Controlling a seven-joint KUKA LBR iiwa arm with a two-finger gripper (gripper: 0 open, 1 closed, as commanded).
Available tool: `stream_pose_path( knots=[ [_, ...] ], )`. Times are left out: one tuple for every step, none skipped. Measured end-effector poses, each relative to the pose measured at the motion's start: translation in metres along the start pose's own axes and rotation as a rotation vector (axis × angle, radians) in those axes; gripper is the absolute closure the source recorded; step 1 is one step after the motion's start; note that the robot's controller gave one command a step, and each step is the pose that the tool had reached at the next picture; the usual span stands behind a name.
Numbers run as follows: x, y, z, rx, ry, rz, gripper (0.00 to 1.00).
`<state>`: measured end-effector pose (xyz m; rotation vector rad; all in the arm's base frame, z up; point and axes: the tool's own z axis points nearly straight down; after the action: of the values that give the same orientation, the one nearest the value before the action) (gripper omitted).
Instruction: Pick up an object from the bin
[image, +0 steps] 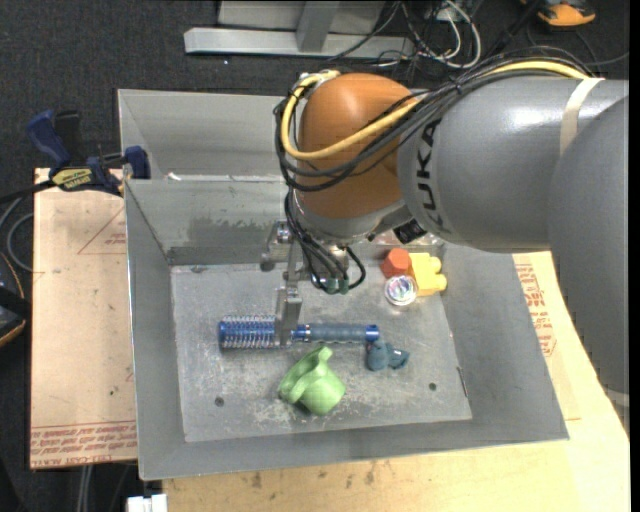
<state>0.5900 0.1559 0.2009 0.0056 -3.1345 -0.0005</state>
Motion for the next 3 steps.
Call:
stream_pose_path(
  knots=[
    [0.008, -0.062, 0.128, -0.007, -0.018, 0.135, 0.00],
    [0.006, -0.062, 0.125, -0.006, -0.027, 0.136, 1.00],
    [0.029, -0.043, 0.003, -0.004, -0.015, 0.107, 1.00]
  ],
)
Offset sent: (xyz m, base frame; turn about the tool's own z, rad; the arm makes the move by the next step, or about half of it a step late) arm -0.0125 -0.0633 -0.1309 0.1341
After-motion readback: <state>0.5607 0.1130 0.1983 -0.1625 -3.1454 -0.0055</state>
